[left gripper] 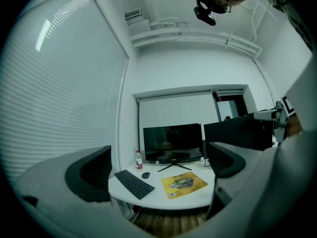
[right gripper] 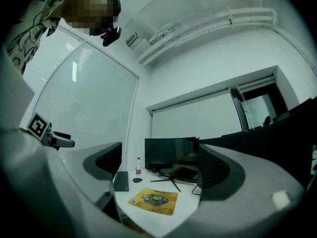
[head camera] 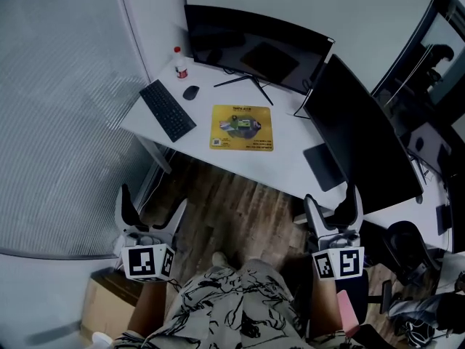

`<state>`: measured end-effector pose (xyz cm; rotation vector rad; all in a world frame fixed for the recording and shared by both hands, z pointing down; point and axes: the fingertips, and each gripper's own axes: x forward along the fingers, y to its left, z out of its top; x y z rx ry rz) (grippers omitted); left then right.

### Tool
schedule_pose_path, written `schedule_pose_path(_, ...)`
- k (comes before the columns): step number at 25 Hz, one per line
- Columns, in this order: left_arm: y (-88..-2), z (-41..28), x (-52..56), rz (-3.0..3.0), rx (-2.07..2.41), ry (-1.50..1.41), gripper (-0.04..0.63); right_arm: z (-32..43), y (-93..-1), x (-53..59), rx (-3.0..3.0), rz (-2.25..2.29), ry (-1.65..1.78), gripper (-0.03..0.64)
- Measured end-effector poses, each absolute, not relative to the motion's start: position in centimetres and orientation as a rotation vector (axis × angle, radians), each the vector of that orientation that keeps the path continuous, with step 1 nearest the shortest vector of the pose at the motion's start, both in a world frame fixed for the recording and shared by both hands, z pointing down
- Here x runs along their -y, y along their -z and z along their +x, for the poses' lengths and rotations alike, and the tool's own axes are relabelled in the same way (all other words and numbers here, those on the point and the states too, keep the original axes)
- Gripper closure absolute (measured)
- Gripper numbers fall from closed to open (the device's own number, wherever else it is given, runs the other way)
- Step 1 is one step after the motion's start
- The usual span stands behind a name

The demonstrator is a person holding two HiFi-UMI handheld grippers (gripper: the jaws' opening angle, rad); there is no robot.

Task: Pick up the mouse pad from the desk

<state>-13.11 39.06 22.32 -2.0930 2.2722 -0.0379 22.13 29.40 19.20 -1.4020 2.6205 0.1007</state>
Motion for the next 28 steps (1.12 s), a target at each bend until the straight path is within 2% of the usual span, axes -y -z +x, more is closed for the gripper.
schedule_pose_path(14, -24.4, -14.6, -35.0, -2.152, -2.272, 0.061, -0.006, 21.1, -20.3, -26.0, -2.617, -1.457, -0.084, 0.138)
schedule_pose_path(28, -24.4, -17.6, -25.8, -2.086, -2.328, 0.064, -0.006, 17.3, -20.7, -14.7, -2.652, -1.383, -0.076, 0.138)
